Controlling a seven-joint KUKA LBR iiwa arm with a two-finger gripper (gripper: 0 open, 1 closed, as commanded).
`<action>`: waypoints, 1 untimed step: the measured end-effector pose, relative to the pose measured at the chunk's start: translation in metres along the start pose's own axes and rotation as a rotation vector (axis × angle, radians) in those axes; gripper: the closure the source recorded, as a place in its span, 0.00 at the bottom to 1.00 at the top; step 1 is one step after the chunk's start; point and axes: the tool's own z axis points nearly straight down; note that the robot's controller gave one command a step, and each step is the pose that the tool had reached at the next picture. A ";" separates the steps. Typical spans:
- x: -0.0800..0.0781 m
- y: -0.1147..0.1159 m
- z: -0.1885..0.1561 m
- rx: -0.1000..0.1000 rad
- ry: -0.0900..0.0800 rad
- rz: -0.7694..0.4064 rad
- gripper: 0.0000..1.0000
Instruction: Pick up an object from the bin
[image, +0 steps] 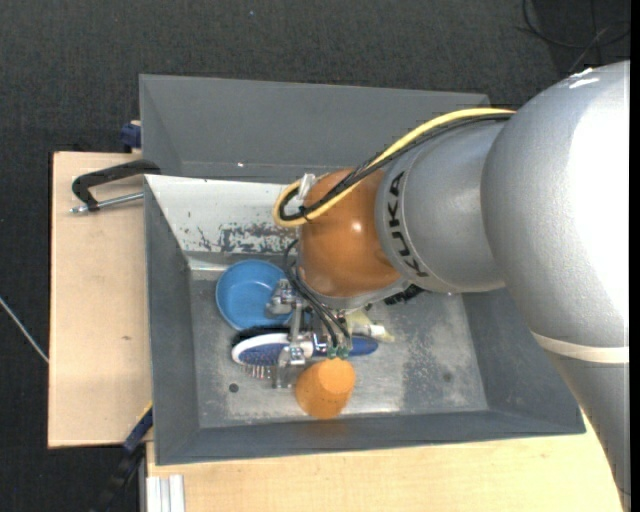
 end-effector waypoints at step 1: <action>0.000 0.001 -0.001 0.001 0.001 -0.001 0.00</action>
Offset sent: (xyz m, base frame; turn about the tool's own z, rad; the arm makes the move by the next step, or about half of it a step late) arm 0.0000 0.0000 0.0000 0.0000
